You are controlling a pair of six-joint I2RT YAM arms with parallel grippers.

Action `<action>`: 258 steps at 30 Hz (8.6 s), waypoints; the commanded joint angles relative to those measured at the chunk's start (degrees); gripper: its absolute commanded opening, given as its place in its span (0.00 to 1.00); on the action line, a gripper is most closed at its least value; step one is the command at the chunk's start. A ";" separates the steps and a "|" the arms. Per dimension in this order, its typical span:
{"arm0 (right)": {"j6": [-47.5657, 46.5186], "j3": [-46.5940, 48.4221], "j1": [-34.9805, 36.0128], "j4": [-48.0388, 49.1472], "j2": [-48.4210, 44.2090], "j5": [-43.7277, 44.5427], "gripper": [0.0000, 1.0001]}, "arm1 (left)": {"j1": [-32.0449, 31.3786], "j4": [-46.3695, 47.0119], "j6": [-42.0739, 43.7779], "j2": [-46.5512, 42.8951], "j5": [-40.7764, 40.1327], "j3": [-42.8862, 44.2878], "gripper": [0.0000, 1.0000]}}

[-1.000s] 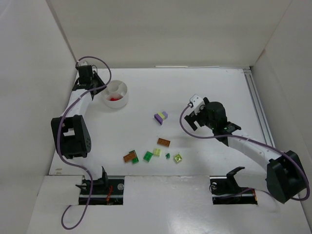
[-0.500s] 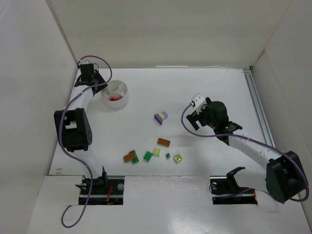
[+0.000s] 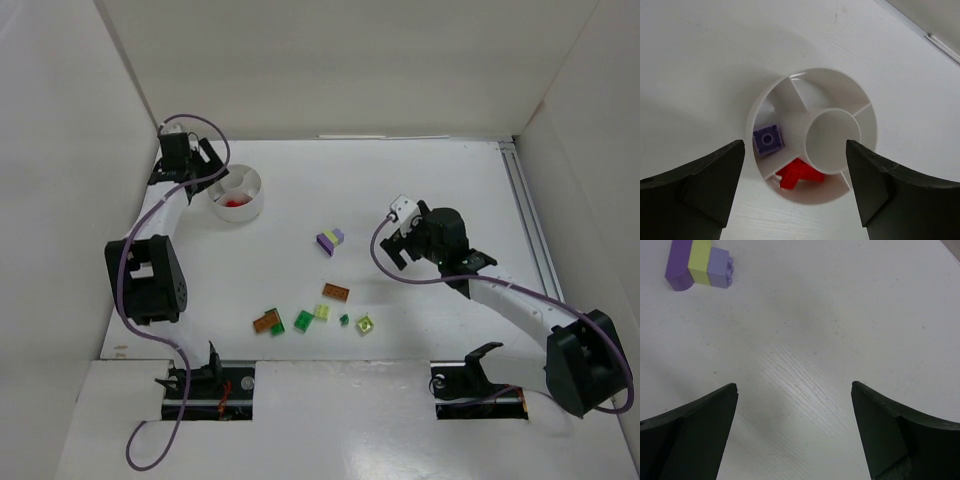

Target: Sort the legos into containers by color

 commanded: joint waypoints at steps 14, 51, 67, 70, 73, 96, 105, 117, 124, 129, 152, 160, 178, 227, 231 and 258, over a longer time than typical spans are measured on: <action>2.58 6.90 18.58 2.97 10.69 7.76 1.00 | -6.79 10.45 -2.81 -31.86 13.57 -24.61 1.00; -47.78 54.90 10.32 -40.54 51.48 -17.62 0.93 | -13.65 10.55 0.78 -29.58 13.15 -29.89 1.00; -46.19 55.42 9.18 -40.54 52.54 -18.58 0.47 | -13.65 11.60 1.93 -29.06 16.40 -29.37 1.00; -45.67 54.90 9.18 -39.04 51.13 -21.22 0.56 | -13.65 12.21 1.93 -29.06 17.63 -29.98 1.00; -44.35 54.37 9.70 -38.51 50.51 -22.45 0.69 | -13.65 12.22 1.93 -29.06 17.64 -30.59 1.00; -33.90 47.53 10.23 -29.21 43.68 -22.55 0.39 | -13.65 14.06 1.41 -30.81 23.25 -32.44 1.00; -27.40 40.14 9.70 -21.03 29.61 -23.69 0.39 | -13.65 26.27 0.01 -29.41 45.90 -38.24 1.00; -19.74 36.35 16.56 -16.28 22.57 -15.08 0.39 | -17.78 42.97 -9.84 -24.92 53.76 -38.24 1.00; -18.51 36.35 18.23 -15.75 22.04 -12.61 0.39 | -18.31 45.53 -11.78 -24.92 53.76 -38.77 0.92; -17.98 36.35 18.84 -14.52 21.33 -14.01 0.40 | -18.84 45.53 -11.78 -24.23 53.76 -38.77 0.73; -17.98 34.68 20.51 -12.94 18.96 -14.55 0.42 | -19.36 46.67 -14.06 -23.69 53.76 -37.19 0.00; -17.37 33.63 20.51 -14.26 18.96 -9.11 0.37 | -18.67 46.67 -15.90 -25.53 52.00 -37.72 0.00; -16.31 31.96 18.14 -14.35 18.35 -7.43 0.35 | -10.84 46.67 -17.93 -30.64 50.07 -40.53 0.00; -8.49 115.44 28.16 23.54 93.40 -1.19 0.45 | -4.42 3.26 -20.04 -57.18 -20.51 -30.25 0.00; -7.08 116.60 28.16 25.29 95.34 -1.19 0.48 | -4.42 3.78 -20.04 -57.18 -19.98 -30.25 0.00; -8.23 94.65 25.79 27.05 73.83 -6.29 0.99 | -4.42 8.70 -14.16 -54.37 -6.83 -30.07 0.00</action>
